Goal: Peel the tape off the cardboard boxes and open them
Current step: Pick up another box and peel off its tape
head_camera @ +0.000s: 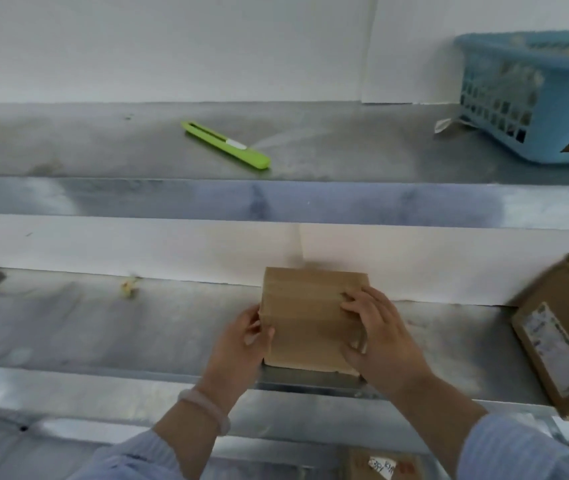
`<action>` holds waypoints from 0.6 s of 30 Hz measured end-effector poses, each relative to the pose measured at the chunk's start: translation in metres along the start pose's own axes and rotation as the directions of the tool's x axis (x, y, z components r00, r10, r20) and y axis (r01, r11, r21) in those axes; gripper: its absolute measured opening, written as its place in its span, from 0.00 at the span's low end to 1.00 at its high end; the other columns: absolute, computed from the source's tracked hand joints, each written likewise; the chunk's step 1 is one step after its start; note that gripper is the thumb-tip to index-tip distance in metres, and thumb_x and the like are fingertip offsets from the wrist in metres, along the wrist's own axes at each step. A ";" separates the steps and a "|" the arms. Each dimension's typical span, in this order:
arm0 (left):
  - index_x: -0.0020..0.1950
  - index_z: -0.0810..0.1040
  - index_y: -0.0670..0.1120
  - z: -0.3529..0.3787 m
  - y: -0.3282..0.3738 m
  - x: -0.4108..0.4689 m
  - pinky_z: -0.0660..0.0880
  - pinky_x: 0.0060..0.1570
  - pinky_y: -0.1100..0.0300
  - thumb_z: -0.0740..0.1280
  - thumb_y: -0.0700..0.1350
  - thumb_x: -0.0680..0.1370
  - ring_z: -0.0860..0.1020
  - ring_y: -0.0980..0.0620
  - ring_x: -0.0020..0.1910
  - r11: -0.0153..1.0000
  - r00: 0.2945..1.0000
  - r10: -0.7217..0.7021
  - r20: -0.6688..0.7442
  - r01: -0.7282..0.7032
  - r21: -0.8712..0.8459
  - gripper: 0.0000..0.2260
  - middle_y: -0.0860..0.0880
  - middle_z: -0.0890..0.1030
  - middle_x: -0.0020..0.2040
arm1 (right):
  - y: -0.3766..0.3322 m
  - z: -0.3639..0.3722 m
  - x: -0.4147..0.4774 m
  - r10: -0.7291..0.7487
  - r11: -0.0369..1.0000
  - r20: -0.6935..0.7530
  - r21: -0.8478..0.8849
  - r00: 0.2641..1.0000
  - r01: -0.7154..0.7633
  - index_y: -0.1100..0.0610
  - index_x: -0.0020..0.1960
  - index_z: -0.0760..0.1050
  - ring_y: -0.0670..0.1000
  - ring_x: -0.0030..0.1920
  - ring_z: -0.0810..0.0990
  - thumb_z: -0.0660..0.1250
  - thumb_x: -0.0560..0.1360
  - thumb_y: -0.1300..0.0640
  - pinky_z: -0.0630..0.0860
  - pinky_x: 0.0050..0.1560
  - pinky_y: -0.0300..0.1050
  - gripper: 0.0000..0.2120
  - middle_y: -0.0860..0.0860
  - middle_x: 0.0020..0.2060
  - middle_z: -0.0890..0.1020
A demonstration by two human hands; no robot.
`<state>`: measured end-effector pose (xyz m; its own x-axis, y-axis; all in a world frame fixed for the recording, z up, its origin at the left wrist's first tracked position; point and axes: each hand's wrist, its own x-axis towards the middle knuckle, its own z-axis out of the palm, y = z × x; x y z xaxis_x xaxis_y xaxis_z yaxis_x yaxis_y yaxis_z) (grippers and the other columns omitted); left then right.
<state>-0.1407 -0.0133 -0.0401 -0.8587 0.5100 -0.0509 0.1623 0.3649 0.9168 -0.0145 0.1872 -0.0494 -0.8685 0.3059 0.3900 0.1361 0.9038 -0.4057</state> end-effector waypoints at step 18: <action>0.61 0.71 0.51 0.008 -0.022 0.011 0.76 0.43 0.69 0.72 0.37 0.73 0.81 0.62 0.47 0.955 0.954 -0.186 0.235 0.232 -0.187 0.20 0.52 0.80 0.54 | 0.022 0.025 -0.011 -0.125 0.961 0.137 -0.228 0.983 0.154 0.47 0.69 0.70 0.58 0.69 0.69 0.74 0.69 0.51 0.70 0.68 0.62 0.29 0.53 0.67 0.73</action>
<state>-0.1497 -0.0093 -0.0646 -0.7349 0.6021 -0.3120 -0.1352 0.3208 0.9375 -0.0140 0.1969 -0.0829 -0.9359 0.1464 0.3203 0.1058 0.9843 -0.1410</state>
